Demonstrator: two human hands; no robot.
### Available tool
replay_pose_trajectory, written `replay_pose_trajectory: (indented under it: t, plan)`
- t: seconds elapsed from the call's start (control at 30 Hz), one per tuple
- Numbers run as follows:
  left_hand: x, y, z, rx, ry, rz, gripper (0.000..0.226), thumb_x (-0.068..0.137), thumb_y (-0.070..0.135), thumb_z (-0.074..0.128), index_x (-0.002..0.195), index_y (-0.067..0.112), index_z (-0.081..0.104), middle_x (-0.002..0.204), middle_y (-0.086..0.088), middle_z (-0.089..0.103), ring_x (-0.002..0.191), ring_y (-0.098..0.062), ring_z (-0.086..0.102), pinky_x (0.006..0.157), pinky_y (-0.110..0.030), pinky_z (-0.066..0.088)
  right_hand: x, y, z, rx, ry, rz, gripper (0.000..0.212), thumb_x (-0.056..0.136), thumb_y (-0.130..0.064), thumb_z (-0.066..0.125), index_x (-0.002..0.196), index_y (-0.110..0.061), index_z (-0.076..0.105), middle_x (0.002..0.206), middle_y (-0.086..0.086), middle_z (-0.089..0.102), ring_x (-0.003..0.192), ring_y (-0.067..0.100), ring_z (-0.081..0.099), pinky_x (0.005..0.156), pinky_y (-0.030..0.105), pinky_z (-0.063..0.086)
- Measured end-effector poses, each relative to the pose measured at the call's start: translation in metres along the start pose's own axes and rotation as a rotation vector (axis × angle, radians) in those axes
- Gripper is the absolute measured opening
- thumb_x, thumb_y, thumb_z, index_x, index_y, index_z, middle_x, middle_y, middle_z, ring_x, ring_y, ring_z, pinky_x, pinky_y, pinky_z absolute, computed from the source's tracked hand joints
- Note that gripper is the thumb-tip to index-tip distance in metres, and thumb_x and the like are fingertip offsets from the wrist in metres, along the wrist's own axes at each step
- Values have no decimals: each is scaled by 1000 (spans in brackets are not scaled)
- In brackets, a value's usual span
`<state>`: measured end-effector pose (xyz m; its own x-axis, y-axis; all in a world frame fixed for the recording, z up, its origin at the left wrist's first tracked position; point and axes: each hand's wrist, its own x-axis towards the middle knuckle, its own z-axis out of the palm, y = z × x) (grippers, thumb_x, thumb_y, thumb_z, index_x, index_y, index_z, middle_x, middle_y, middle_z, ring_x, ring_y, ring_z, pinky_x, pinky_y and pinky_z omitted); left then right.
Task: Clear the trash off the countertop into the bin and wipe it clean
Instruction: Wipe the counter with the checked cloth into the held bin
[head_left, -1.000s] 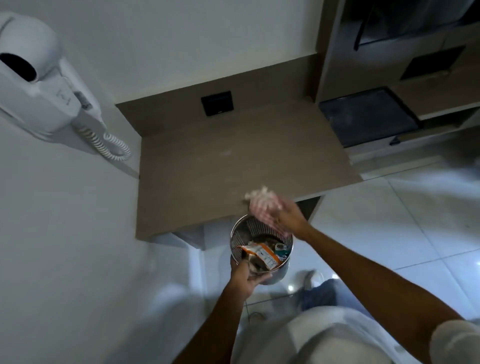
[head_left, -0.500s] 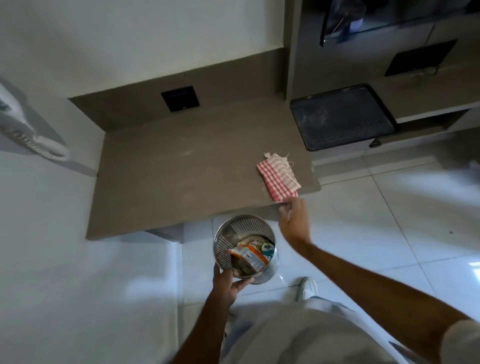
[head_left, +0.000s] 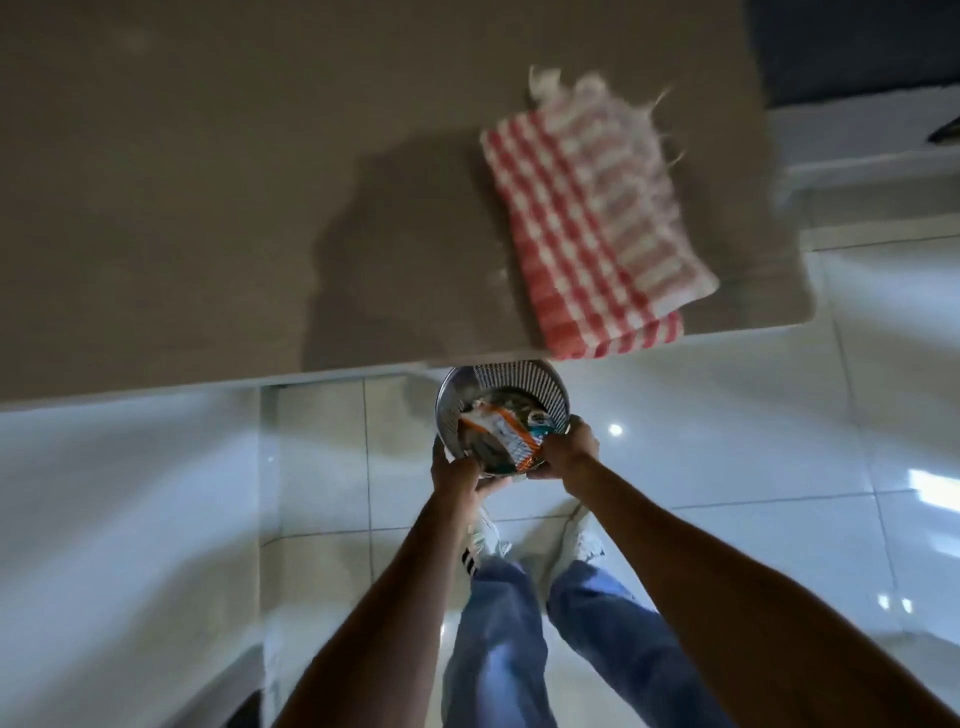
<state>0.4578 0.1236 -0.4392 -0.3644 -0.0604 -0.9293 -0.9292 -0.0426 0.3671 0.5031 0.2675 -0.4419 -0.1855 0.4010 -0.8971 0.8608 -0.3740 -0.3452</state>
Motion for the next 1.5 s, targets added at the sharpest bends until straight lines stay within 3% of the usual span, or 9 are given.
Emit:
replay_pose_trajectory:
  t: [0.23,0.37,0.5,0.6,0.7,0.83,0.97,1.27,1.5]
  plan:
    - [100,-22,21,112,-63,28,30,88,18,76,101,41,61,123,-7,70,105,-36,73,73,-41,64,105,28,22,18,28,-17,46,87,-11,73,130,-13,57,125,16,67,93,37,73,61,48,66]
    - [64,-17,13,394,-50,152,51,94,12,67,139,30,51,148,-7,58,129,-31,60,102,-43,56,63,19,2,-331,85,-159,42,92,-18,61,132,-10,56,121,18,70,101,37,71,83,45,65]
    - [-56,-7,-5,834,41,746,44,97,6,59,141,11,58,141,-13,65,129,-30,62,108,-45,52,-77,7,-35,-583,133,-850,39,92,-4,50,127,-17,64,121,8,73,103,24,70,85,33,62]
    - [-164,-1,-25,899,-9,1203,35,98,18,55,132,23,62,131,0,69,123,-14,63,106,-32,52,-195,-12,-63,-504,199,-1449,35,90,-4,44,110,-17,70,106,1,73,92,20,66,79,32,57]
    - [-244,26,-36,906,-2,1467,36,98,21,54,133,26,61,141,1,64,137,-15,54,117,-24,39,-272,-63,-83,-420,350,-1710,31,100,-20,37,112,-20,66,117,0,70,107,23,65,94,30,46]
    - [-296,105,-25,961,103,1593,48,102,27,48,149,18,49,162,-8,44,159,-26,24,130,-35,22,-304,-157,-90,-651,545,-1421,47,106,-33,38,150,-16,47,161,9,41,154,30,29,126,43,27]
    - [-303,176,-11,1084,137,1545,51,107,29,43,153,8,44,166,-15,35,160,-35,18,127,-52,28,-297,-207,-75,-927,407,-1010,75,105,-57,26,163,-13,10,172,12,5,160,33,1,130,52,10]
    - [-307,233,-16,1236,86,1611,52,99,10,55,149,-3,47,161,-24,40,155,-46,24,126,-56,26,-287,-184,-105,-1615,90,-1434,71,102,-60,30,163,-31,7,172,1,0,160,23,-2,132,45,9]
    - [-302,234,19,1399,15,1535,50,105,22,47,153,7,45,166,-18,35,159,-38,18,129,-51,19,-262,-193,-188,-1130,324,-1229,56,107,-33,38,161,-26,23,171,2,17,159,26,14,128,47,23]
